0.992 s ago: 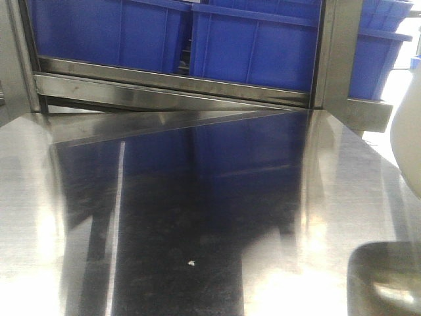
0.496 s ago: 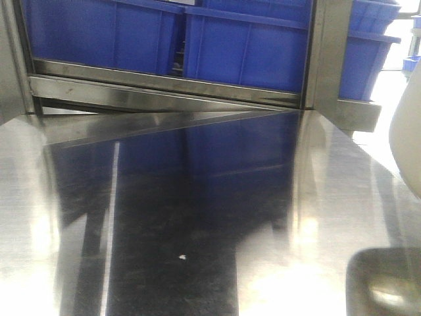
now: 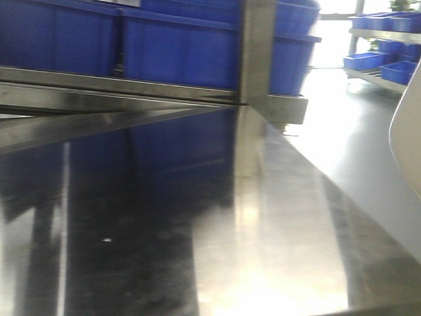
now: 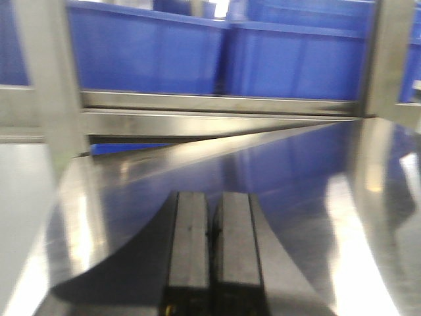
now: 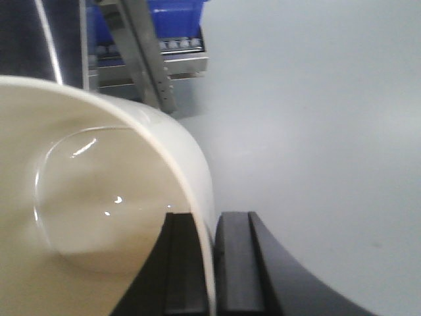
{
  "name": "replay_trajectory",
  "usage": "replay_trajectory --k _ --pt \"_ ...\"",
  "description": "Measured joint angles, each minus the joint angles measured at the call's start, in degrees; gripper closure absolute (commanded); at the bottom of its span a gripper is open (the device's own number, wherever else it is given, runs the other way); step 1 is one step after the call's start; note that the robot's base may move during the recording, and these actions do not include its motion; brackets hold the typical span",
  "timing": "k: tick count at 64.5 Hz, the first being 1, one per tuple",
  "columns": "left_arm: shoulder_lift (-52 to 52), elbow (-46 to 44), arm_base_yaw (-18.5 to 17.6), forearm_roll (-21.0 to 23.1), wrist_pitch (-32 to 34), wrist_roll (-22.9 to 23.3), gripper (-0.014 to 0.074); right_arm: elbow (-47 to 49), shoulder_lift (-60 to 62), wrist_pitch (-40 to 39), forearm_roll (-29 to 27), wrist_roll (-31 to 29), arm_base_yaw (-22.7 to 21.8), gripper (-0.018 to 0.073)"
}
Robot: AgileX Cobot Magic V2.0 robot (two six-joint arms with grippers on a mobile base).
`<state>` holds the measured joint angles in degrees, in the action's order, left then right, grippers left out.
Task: Move white bin to right shelf second layer
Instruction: 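Drive away from the table holding the bin in the right gripper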
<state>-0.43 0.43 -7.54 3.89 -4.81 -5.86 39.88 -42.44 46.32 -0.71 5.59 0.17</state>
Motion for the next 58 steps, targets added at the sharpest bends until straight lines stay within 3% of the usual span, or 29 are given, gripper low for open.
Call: replay_trajectory --k 58 --pt "0.0 0.0 0.0 0.0 0.0 0.0 0.0512 0.0 0.0 0.0 0.0 0.0 0.0 0.0511"
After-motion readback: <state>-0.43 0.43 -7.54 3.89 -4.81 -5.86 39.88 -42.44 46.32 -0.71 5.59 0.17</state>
